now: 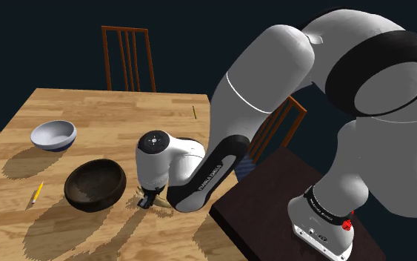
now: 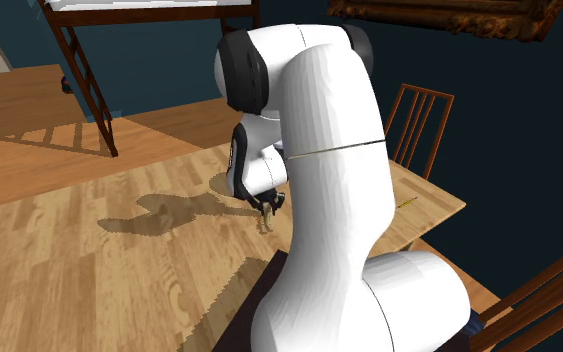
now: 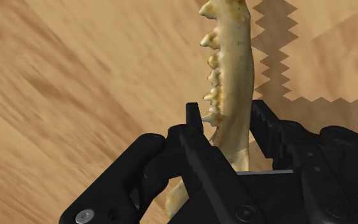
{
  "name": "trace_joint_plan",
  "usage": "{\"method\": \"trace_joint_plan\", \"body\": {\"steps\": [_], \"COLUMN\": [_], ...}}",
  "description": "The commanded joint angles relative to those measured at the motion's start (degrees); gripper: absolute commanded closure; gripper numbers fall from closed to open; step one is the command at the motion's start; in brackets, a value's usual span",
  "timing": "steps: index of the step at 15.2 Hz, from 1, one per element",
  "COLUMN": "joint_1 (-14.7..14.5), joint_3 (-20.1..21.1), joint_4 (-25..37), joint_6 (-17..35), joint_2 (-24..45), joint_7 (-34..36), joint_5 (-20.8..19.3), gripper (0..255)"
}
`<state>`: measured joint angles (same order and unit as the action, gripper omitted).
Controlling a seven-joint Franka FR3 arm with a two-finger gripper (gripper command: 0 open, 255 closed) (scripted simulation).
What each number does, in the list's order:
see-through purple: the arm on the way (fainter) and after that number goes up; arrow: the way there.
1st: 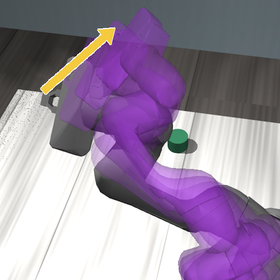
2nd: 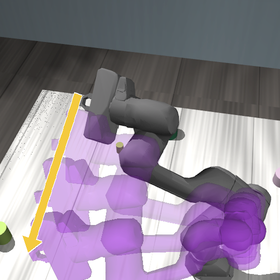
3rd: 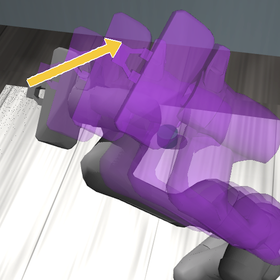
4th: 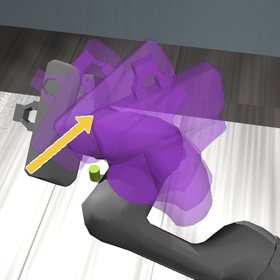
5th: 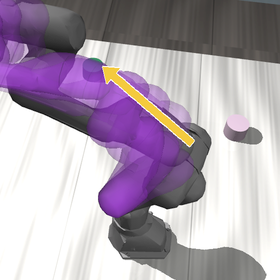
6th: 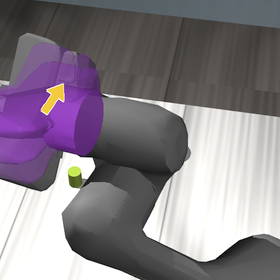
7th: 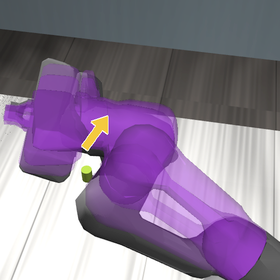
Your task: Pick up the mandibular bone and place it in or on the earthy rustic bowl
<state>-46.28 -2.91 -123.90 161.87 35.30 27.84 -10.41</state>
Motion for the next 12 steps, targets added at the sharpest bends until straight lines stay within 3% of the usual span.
{"method": "trace_joint_plan", "body": {"steps": [1,12], "joint_1": [0.0,0.6], "joint_3": [0.1,0.9], "joint_4": [-0.5,-2.7], "joint_6": [-0.9,-7.0], "joint_2": [-1.4,-9.6], "joint_7": [-0.1,-1.3], "joint_5": [0.1,0.8], "gripper": [255,255]}}
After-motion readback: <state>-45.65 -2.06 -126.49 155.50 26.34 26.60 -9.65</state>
